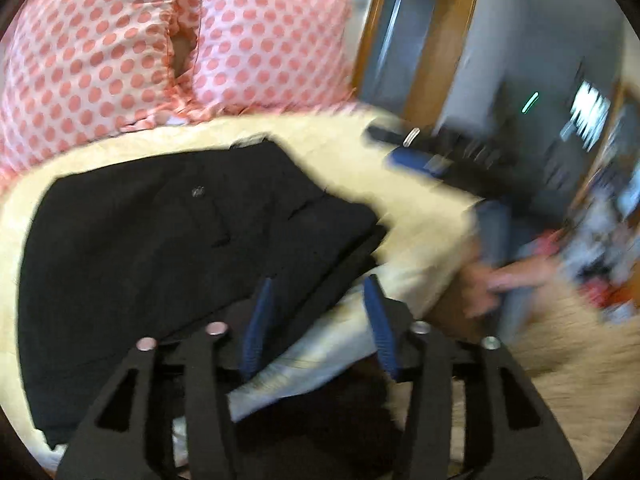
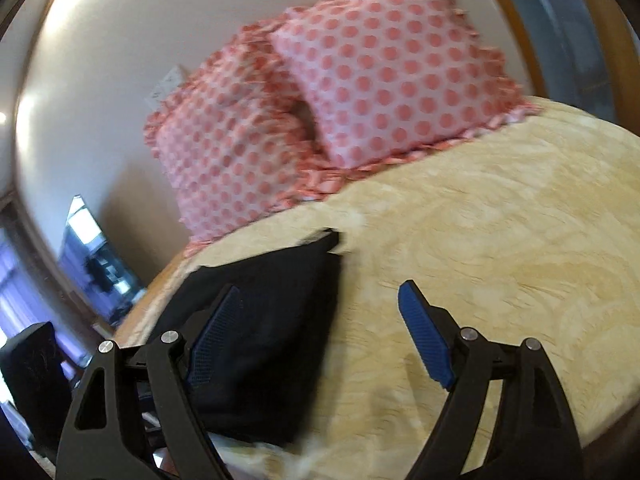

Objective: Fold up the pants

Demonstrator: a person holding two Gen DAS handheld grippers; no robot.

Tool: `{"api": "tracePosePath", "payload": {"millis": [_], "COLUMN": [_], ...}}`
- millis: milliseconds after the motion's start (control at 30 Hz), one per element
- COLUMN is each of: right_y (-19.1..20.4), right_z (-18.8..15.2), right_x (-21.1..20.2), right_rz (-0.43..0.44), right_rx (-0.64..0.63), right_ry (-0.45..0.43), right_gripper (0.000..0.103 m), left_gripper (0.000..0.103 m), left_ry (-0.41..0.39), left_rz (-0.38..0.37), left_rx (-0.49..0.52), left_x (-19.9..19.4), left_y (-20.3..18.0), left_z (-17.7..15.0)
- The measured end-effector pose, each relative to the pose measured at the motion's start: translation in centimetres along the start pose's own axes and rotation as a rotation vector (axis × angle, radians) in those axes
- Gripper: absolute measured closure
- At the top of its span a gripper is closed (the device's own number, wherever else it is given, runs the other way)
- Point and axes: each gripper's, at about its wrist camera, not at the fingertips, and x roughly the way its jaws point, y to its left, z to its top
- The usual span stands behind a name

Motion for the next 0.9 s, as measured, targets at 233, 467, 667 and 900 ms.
{"api": "tracePosePath", "payload": {"millis": [233,467,667,900], "right_y": [4.8,3.3,-0.5,-1.3], "right_z": [-1.0,-3.1,0.8,0.5], "right_x": [4.8,6.8,7.9,11.0], "right_rz": [0.169,0.135,0.09,0.04], "right_rx": [-0.098,-0.053,0.146,0.157], "right_ry": [0.184,0.328,0.286,0.363], "right_gripper": [0.016,0.018,0.028,0.042], "left_gripper": [0.024,0.023,0.016,0.015], "left_ry": [-0.097,-0.072,-0.092,-0.096], "left_rz": [0.414,0.359,0.323,0.307], "left_rx": [-0.18,-0.283,-0.289,-0.284], "left_x": [-1.8,-1.0,-1.4,-1.5], "left_y": [6.6,9.7,9.8,9.9], "left_z": [-0.2,-3.5,-3.9,-3.8]}}
